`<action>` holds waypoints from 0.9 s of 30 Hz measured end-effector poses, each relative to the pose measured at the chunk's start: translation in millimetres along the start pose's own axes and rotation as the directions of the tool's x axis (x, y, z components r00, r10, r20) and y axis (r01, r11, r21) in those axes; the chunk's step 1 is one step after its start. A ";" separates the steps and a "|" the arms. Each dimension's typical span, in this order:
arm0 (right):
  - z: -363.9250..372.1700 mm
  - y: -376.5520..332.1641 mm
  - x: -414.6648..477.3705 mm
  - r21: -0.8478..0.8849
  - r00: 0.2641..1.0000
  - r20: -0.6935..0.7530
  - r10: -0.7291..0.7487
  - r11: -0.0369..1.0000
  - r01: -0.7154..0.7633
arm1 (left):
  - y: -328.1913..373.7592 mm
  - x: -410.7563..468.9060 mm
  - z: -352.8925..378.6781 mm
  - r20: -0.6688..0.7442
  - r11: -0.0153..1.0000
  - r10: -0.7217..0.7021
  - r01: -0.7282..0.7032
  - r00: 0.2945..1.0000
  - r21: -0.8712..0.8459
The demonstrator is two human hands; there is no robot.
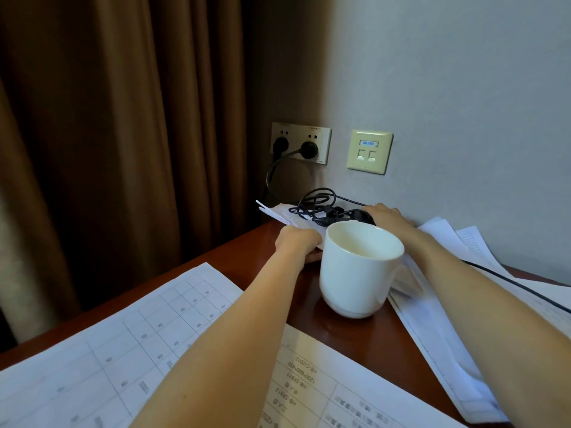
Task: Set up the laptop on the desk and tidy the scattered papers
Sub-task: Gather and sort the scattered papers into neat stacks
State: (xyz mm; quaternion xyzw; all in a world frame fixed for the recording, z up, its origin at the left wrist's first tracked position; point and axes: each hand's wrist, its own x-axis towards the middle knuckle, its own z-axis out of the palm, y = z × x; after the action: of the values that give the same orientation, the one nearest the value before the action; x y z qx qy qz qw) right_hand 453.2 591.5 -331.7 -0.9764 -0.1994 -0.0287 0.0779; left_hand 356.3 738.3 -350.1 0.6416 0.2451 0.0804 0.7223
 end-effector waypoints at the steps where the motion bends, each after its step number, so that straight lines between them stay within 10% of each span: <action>1: 0.4 0.8 0.1 0.000 1.000 -0.018 -0.004 1.000 0.004 | 1.1 -2.2 0.3 0.000 0.999 -0.007 0.007 1.000 -0.047; 8: -5.4 11.8 2.7 -0.040 0.979 -0.201 0.040 0.998 -0.049 | 16.3 -2.9 -3.2 -0.133 0.988 0.082 -0.098 0.988 -0.120; 16: -8.1 9.5 3.8 0.006 0.984 -0.158 0.078 0.997 -0.078 | 45.1 -5.7 -22.6 -0.441 0.959 0.177 -0.255 0.880 -0.123; 27: 0.6 14.7 -1.1 0.180 0.977 -0.103 0.186 0.970 -0.165 | 85.5 -31.1 -38.2 -0.506 0.776 0.194 -0.447 0.841 -0.445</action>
State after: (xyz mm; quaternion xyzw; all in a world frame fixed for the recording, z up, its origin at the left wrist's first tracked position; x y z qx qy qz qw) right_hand 457.9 577.8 -334.4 -0.9765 -0.1089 -0.0628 0.1749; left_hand 328.9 772.8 -261.8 0.4065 0.2493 0.4121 0.7764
